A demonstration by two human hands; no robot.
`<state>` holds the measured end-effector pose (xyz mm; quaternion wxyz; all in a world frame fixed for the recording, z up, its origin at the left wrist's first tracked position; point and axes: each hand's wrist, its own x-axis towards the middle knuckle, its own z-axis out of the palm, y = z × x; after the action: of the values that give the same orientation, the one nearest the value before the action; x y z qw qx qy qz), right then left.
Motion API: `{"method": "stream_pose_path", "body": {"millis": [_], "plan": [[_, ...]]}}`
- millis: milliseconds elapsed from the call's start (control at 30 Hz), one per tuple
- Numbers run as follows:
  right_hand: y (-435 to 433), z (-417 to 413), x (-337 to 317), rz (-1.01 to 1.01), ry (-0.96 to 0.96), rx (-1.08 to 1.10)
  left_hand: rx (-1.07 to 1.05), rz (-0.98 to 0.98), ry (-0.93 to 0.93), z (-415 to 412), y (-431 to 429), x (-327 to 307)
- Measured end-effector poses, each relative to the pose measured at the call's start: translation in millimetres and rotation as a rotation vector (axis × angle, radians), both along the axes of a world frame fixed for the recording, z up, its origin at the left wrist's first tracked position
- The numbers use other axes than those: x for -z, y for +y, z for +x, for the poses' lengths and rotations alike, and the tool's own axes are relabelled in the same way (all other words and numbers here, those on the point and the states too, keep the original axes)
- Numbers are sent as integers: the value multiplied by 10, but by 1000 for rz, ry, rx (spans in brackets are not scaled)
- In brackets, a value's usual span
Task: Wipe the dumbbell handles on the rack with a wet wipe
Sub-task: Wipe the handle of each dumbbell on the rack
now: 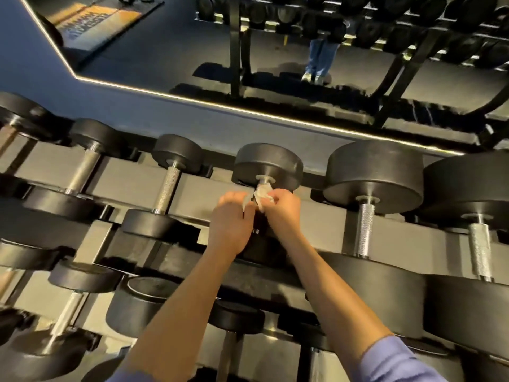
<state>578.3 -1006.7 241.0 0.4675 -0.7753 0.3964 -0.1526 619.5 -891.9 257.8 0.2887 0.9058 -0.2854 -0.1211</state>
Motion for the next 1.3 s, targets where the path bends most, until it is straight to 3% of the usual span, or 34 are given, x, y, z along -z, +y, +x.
{"method": "stream_pose_path", "body": {"millis": [167, 267, 367, 600, 733, 833, 1033, 1200, 1300], "plan": [[-30, -96, 80, -246, 69, -196, -60, 4, 34, -6, -12, 26], [-32, 7, 84, -417, -18, -24, -74, 5, 50, -38, -3, -17], [-29, 99, 106, -356, -112, 63, -87, -4, 17, -63, 5, -17], [-23, -94, 139, -268, 49, -229, -97, 6, 13, -47, -13, 13], [-84, 15, 138, -410, -35, -87, -98, -53, 29, -71, 11, -25], [-124, 86, 127, -281, -12, -25, -83, -86, 66, -70, 26, -34], [33, -147, 58, -222, 65, -221, -41, -150, 105, -24, 43, 16], [-41, 88, 4, -209, 20, 41, -28, -209, 155, -14, 62, 49], [27, 62, 3, -234, 69, 33, 2, -223, 145, 6, 58, 51]]}}
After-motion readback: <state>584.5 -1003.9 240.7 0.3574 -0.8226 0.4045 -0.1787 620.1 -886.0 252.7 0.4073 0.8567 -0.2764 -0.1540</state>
